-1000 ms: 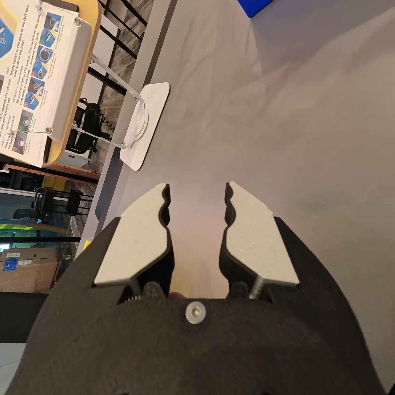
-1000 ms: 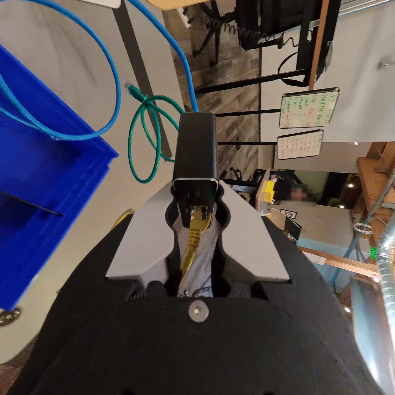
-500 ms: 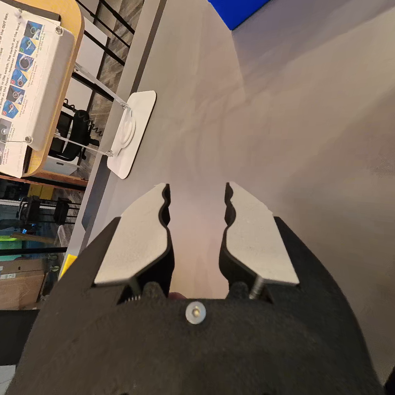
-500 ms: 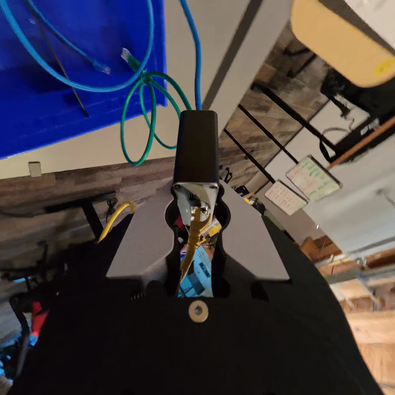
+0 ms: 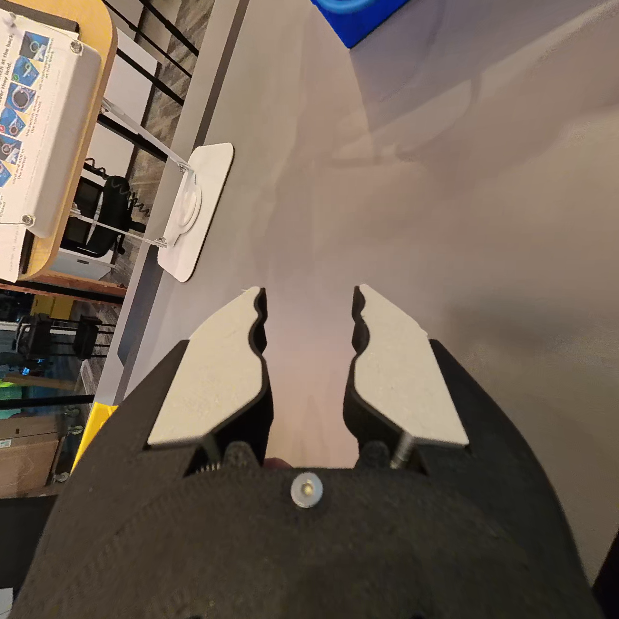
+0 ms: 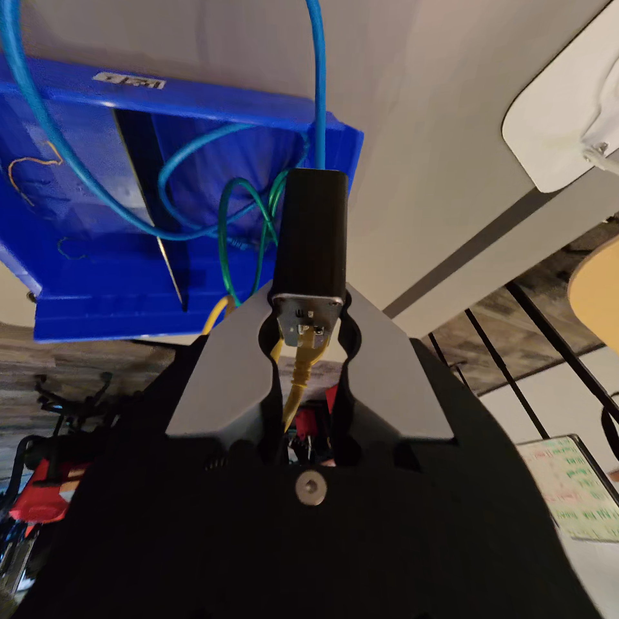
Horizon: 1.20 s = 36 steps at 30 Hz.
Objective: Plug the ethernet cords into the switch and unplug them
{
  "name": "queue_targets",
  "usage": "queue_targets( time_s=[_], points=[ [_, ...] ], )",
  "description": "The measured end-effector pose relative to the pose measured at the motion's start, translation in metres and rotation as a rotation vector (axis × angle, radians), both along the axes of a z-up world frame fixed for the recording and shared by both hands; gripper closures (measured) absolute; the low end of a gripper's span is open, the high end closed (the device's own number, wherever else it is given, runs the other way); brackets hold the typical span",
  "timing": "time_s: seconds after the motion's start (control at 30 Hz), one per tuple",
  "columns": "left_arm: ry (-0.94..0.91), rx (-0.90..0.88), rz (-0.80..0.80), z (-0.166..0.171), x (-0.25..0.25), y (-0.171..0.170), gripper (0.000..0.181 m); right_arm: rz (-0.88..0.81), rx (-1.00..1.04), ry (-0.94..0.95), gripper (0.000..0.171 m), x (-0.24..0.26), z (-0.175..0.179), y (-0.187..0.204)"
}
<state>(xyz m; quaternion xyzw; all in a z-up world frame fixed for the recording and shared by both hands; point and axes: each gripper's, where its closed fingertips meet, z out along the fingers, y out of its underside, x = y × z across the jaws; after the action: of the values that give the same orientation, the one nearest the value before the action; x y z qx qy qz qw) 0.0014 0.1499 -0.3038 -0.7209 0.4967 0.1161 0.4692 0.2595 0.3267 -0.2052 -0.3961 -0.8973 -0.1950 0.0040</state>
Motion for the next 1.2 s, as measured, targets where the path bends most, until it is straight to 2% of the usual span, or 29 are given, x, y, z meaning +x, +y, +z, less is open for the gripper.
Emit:
queue_targets(
  time_s=[0.2,0.4,0.63,0.87,0.97,1.2],
  points=[
    [-0.003,-0.011,-0.006,-0.003,0.0,0.0,0.133,-0.032,-0.128,0.185,0.142,-0.015,-0.032,0.006],
    [0.0,-0.02,-0.012,-0.005,0.001,-0.001,0.133,-0.14,-0.235,0.524,0.142,-0.024,-0.036,0.01],
    [0.002,-0.025,-0.016,-0.006,0.004,-0.002,0.133,-0.28,-0.302,0.827,0.142,-0.008,-0.043,0.021],
    [0.013,-0.024,-0.023,-0.006,0.006,-0.005,0.132,-0.324,-0.214,0.827,0.141,0.012,-0.054,0.029],
    [0.016,-0.028,-0.027,-0.006,0.007,-0.006,0.132,-0.3,-0.15,0.762,0.14,0.009,-0.055,0.026],
    [0.015,-0.033,-0.026,-0.006,0.006,-0.008,0.132,-0.303,-0.037,0.528,0.124,0.022,-0.043,0.015]
  ],
)
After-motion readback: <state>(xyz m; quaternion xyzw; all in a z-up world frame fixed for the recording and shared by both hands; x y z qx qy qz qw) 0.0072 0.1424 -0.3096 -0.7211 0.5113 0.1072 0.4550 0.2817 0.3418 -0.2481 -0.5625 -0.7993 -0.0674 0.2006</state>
